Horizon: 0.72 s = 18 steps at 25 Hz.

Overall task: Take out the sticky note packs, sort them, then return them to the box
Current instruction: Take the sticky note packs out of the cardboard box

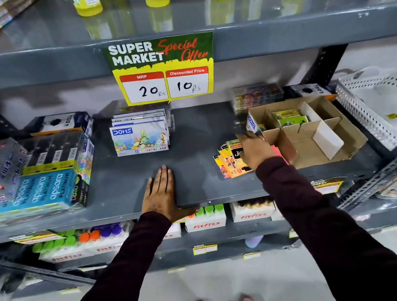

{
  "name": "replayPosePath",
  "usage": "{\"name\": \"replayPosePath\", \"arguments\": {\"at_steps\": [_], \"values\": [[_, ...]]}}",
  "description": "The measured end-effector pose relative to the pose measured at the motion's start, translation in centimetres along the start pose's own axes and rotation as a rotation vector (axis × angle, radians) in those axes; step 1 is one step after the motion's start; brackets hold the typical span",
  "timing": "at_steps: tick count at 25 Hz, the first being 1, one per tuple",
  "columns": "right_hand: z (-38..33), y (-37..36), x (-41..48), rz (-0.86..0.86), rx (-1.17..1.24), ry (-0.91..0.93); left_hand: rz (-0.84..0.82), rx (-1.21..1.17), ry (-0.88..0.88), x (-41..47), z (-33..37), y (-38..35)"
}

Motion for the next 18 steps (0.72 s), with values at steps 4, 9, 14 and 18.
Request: {"name": "replayPosePath", "arguments": {"at_steps": [4, 9, 14, 18], "values": [[0.4, 0.5, 2.5, -0.346, -0.059, 0.078, -0.001, 0.009, 0.001, 0.1, 0.0, 0.0], [0.2, 2.0, 3.8, -0.341, -0.172, 0.104, 0.0, 0.031, 0.013, 0.1, 0.0, 0.0], [-2.3, 6.0, 4.8, -0.111, 0.015, 0.123, 0.026, 0.013, 0.026, 0.1, 0.0, -0.3], [-6.2, 4.0, 5.6, 0.092, 0.002, 0.094, 0.015, 0.0, 0.026, 0.1, -0.1, -0.2]]}}
Point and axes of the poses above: each hand's wrist, its own x-axis towards the middle knuckle, its own y-axis out of the back of the hand, z = x × y, the point moved 5 cm from there along x, towards the middle knuckle, and after that the axes turned 5 degrees about y, right-handed, at the moved point
